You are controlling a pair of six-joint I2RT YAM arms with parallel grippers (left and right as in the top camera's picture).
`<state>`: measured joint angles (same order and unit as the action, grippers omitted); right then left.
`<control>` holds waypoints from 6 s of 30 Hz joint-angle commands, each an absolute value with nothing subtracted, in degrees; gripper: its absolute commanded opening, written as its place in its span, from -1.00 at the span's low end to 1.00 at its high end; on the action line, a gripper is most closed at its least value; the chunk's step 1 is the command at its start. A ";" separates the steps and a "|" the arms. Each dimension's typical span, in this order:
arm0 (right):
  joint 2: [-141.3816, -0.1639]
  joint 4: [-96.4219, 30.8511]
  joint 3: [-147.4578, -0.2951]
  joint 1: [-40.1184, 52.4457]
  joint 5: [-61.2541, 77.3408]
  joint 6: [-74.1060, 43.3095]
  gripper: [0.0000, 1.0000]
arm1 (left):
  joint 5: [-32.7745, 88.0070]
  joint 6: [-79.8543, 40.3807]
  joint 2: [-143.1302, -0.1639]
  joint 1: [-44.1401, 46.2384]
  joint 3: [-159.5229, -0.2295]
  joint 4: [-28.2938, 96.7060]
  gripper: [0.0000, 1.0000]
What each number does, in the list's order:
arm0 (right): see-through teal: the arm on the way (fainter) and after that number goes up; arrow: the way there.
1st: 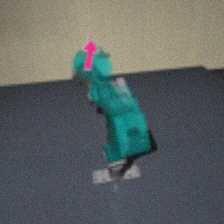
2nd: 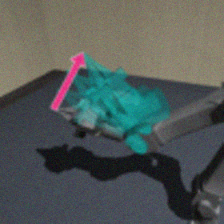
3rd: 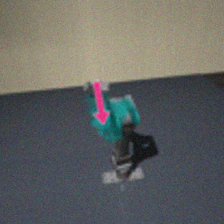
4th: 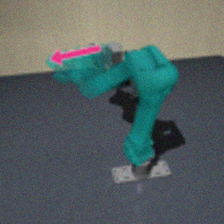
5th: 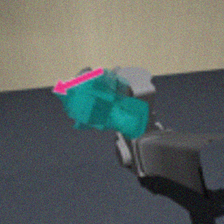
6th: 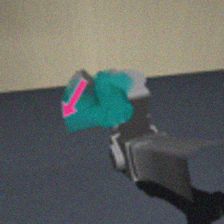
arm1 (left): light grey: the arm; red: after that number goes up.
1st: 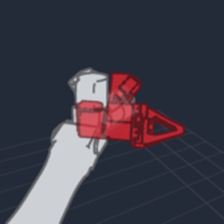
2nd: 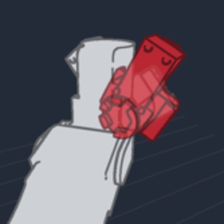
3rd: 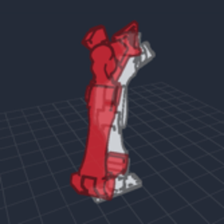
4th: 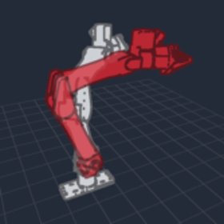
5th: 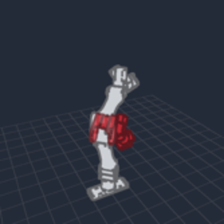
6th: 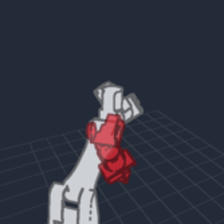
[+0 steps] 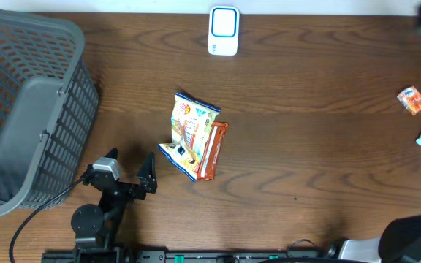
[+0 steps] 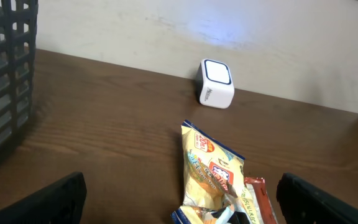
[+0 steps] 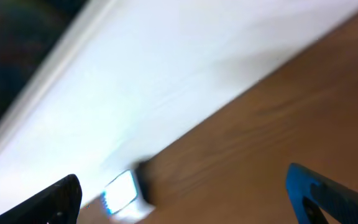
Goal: Scan the item barcode
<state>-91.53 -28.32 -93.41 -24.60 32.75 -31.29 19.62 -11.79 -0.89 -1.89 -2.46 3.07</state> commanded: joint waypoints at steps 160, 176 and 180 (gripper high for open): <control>-98.41 -25.56 -54.13 33.71 -2.72 29.43 0.59 | 20.53 -11.66 -0.71 -2.17 -0.86 3.75 0.96; -92.77 -39.31 -63.99 27.53 34.54 27.29 -0.97 | 20.53 -11.66 -0.71 -2.17 -0.86 3.75 0.96; -91.79 -46.06 -65.71 21.30 55.77 27.27 -0.97 | 20.53 -11.66 -0.71 -2.17 -0.86 3.75 0.96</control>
